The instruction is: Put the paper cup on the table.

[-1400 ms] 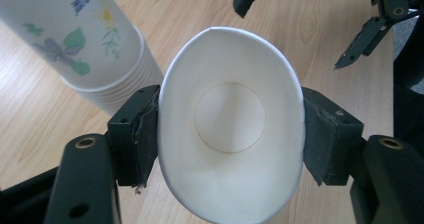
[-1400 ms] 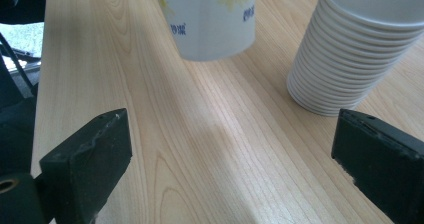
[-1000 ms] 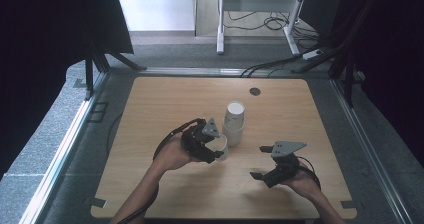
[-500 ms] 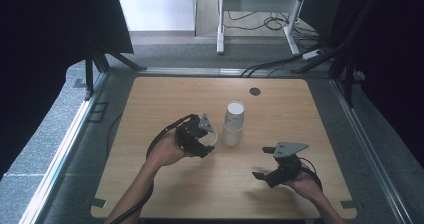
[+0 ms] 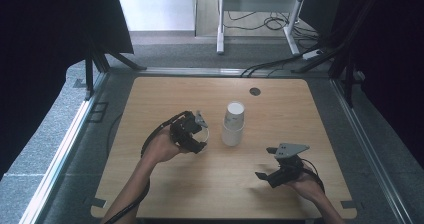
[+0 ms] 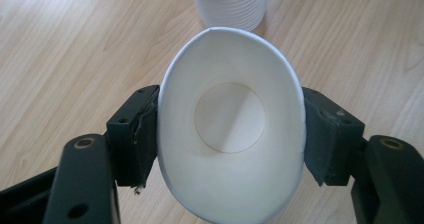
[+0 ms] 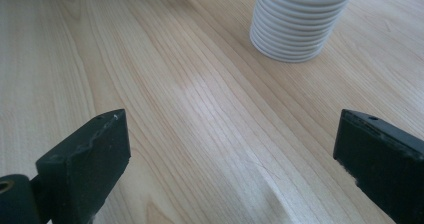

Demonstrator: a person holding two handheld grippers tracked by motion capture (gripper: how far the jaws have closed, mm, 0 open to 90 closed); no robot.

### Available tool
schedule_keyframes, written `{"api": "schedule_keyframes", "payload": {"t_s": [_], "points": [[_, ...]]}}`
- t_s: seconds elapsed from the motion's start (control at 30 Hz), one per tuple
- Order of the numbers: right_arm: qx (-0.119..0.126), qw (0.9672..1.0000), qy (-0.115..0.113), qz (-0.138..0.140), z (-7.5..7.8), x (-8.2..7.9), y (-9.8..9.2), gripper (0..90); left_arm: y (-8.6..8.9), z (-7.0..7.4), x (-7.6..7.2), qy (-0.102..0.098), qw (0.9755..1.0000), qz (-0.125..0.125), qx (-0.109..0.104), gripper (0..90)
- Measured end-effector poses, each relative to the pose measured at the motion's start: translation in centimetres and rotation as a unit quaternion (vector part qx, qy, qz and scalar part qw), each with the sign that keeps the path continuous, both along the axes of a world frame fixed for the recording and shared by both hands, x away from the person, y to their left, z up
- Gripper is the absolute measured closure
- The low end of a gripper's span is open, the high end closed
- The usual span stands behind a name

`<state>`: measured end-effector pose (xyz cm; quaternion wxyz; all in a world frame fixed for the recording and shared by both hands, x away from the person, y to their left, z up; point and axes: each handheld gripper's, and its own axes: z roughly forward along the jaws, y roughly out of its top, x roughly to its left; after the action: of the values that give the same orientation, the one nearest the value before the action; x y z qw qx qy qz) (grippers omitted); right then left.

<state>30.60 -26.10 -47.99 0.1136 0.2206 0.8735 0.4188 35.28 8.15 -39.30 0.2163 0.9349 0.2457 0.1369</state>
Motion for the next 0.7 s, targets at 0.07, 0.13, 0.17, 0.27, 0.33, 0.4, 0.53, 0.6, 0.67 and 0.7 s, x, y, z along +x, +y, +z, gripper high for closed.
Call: {"api": "schedule_keyframes", "payload": {"t_s": [0.07,0.13,0.17,0.27,0.33,0.4,0.53,0.6,0.67,0.7], "points": [[-0.005,1.0000,-0.001,-0.001,-0.1,0.0,0.0,1.9,0.3,-0.2,0.2,0.002,0.9999,0.010,0.006,31.4],[-0.008,1.0000,-0.001,0.000,-0.2,0.0,0.0,2.0,0.4,-0.2,0.3,0.003,0.9999,0.013,0.009,31.4],[-0.012,0.9999,-0.002,0.000,-0.3,0.1,0.0,2.1,0.7,-0.4,0.5,0.006,0.9996,0.023,0.013,31.4],[-0.015,0.9999,-0.004,-0.001,-0.4,0.1,0.0,2.2,1.1,-0.7,0.7,0.011,0.9992,0.034,0.017,31.4],[-0.018,0.9998,-0.003,-0.001,-0.4,0.1,-0.1,2.2,1.3,-0.8,0.8,0.012,0.9991,0.037,0.018,31.4],[-0.020,0.9998,-0.001,-0.003,-0.5,0.1,-0.1,2.0,1.5,-1.0,1.0,0.014,0.9986,0.043,0.027,31.3],[-0.020,0.9998,0.002,-0.010,-0.6,0.3,-0.4,1.9,2.2,-1.3,1.3,0.018,0.9975,0.058,0.036,31.3],[-0.024,0.9996,0.006,-0.012,-0.7,0.4,-0.5,1.8,2.4,-1.5,1.5,0.020,0.9970,0.064,0.040,31.3],[-0.026,0.9995,0.008,-0.014,-0.9,0.4,-0.5,1.8,2.7,-1.7,1.6,0.023,0.9964,0.071,0.040,31.2],[-0.028,0.9995,0.010,-0.013,-0.9,0.5,-0.5,1.8,2.8,-1.8,1.7,0.025,0.9960,0.075,0.042,31.2]]}}
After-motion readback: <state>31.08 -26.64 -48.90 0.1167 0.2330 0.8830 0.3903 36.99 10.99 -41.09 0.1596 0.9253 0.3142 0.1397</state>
